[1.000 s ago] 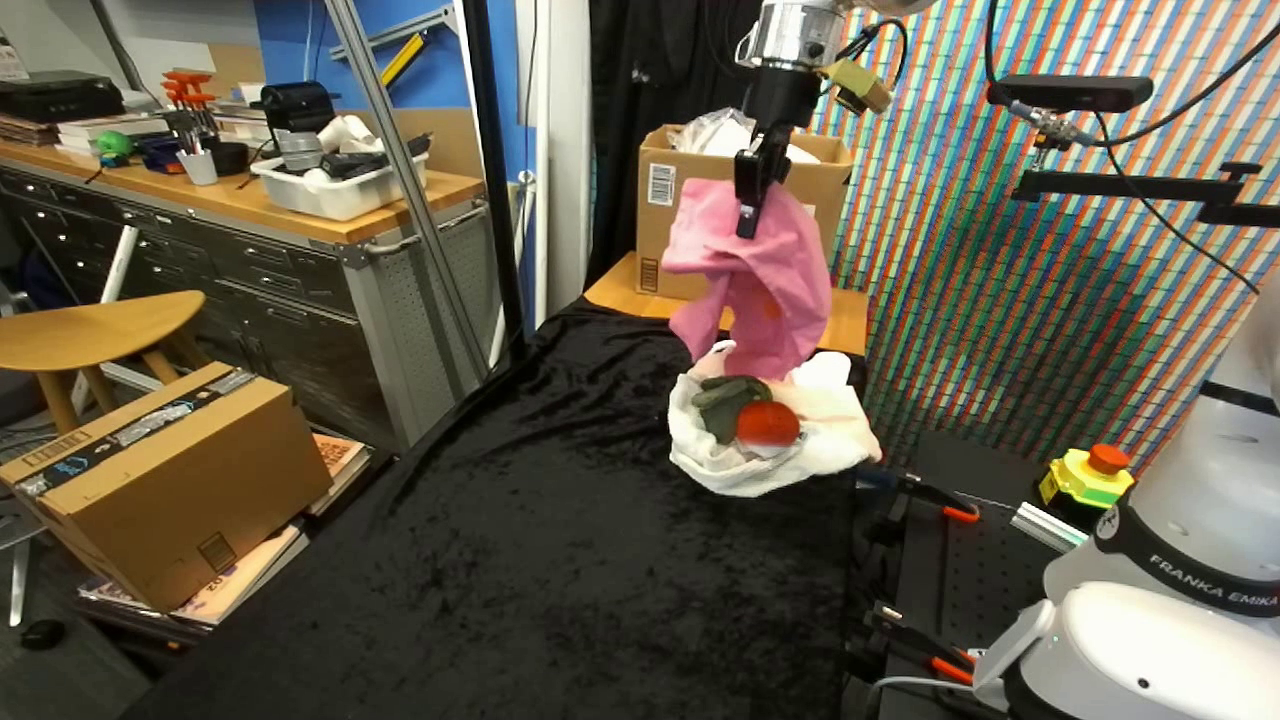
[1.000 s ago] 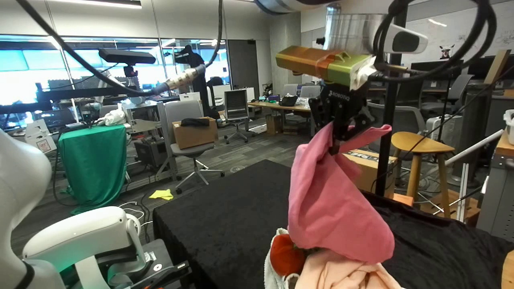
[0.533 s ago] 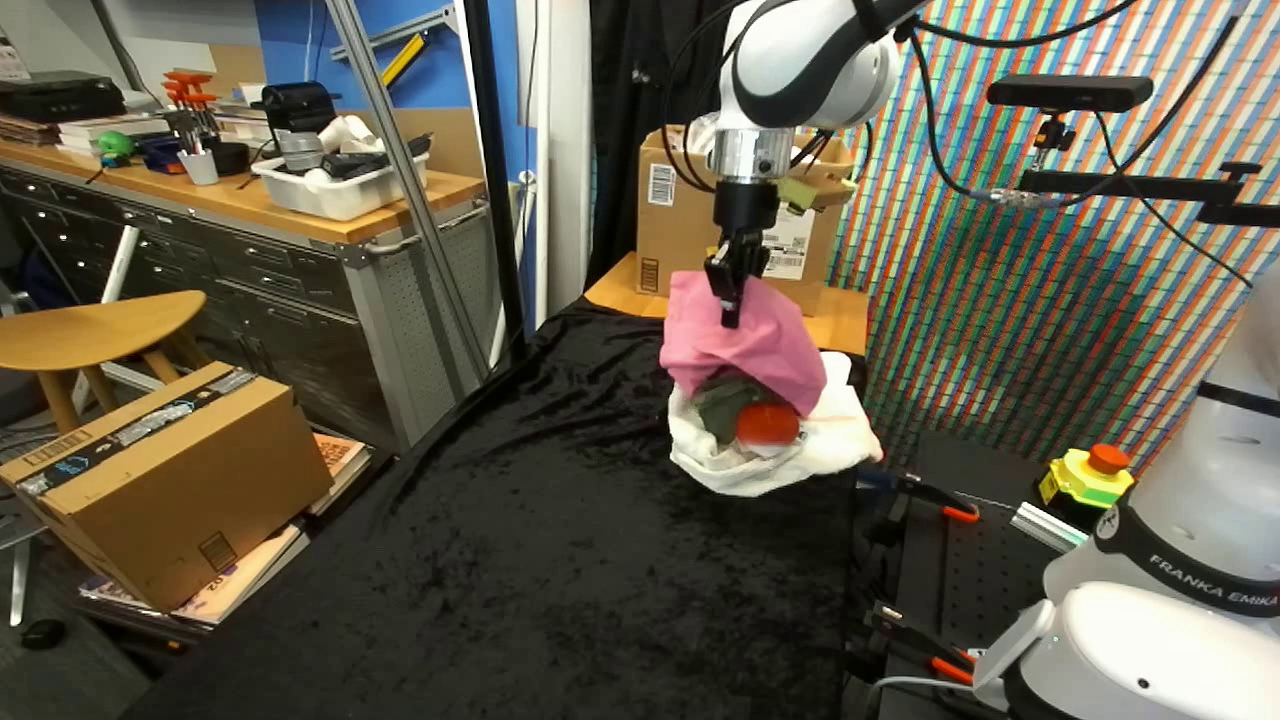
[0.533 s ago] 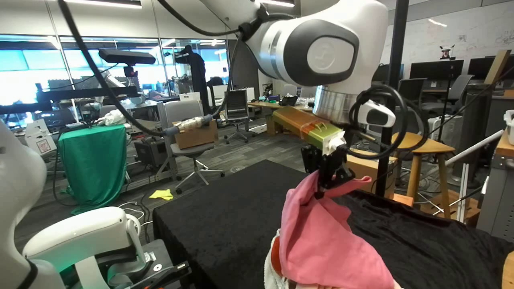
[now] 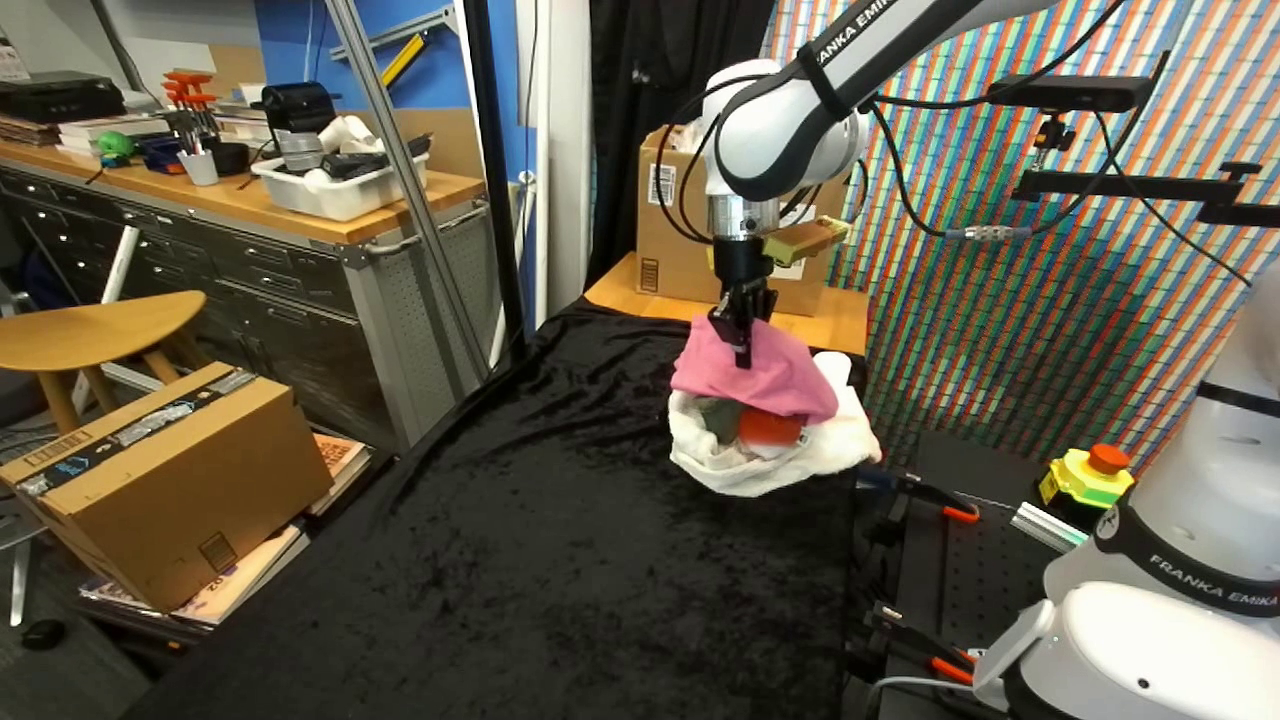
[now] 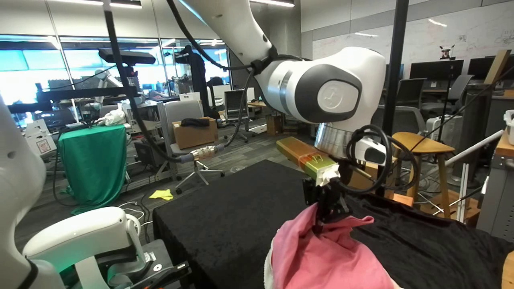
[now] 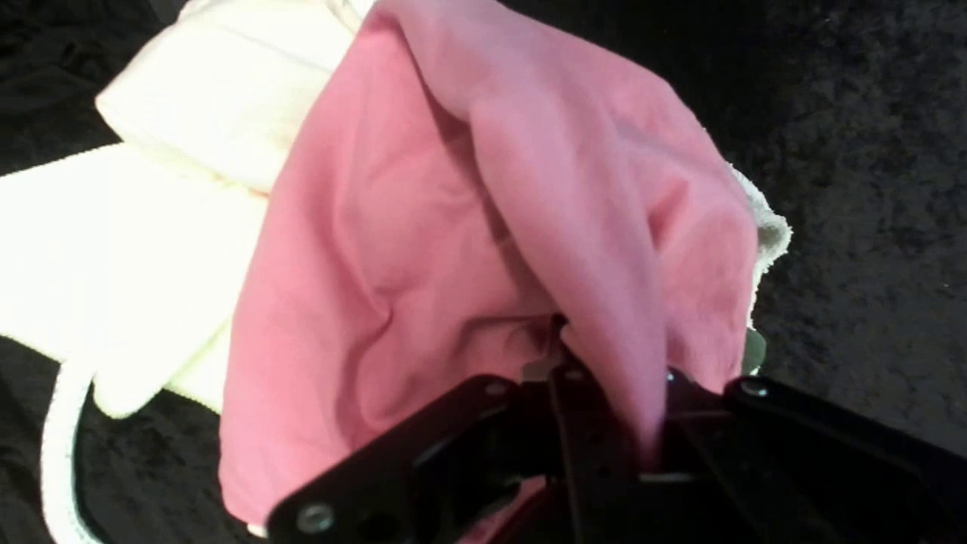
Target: Put the rope, clothes and the stuffed object on top of each other
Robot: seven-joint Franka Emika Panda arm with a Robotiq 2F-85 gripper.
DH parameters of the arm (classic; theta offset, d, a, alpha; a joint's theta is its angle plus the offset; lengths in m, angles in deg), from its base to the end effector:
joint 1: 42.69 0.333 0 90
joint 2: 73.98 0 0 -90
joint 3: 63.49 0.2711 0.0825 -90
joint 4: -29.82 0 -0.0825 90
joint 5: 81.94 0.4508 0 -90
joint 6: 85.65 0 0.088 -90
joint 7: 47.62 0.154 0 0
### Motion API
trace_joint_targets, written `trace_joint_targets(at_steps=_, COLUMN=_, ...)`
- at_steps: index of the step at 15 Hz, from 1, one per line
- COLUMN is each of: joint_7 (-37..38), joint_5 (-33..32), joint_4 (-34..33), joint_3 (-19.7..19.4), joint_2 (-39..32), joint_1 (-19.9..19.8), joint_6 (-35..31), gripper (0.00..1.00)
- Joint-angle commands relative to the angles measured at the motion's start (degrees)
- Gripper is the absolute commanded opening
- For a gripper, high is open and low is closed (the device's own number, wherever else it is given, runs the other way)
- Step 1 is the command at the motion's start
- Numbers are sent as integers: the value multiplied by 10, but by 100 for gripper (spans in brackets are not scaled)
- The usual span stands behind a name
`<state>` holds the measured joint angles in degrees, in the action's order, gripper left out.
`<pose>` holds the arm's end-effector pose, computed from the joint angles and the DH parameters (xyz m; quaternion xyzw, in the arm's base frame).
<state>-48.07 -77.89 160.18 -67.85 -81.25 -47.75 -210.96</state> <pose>0.5276 -0.0837 0.1451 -0.9889 0.1012 0.1047 0.0308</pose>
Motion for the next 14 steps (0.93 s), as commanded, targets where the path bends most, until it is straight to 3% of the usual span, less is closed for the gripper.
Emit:
trace_joint_targets(at_steps=1, joint_7=35, joint_5=-18, joint_4=1, joint_3=-5, joint_2=-20, joint_1=3, joint_6=-14, gripper=3)
trace_joint_targets(at_steps=3, joint_7=41, joint_5=-15, joint_4=0, joint_3=-5, joint_2=-27, joint_1=3, joint_6=-17, gripper=4)
trace_joint_targets(at_steps=4, joint_7=44, joint_5=-13, joint_4=0, joint_3=-5, joint_2=-27, joint_1=3, joint_6=-19, gripper=31)
trace_joint_targets(at_steps=6, joint_7=42, joint_5=-8, joint_4=1, joint_3=-4, joint_2=-22, joint_1=1, joint_6=-22, gripper=40)
trace_joint_targets(at_steps=14, joint_7=52, joint_5=-26, joint_4=2, joint_3=-10, joint_2=30, joint_1=1, joint_6=-17, gripper=99)
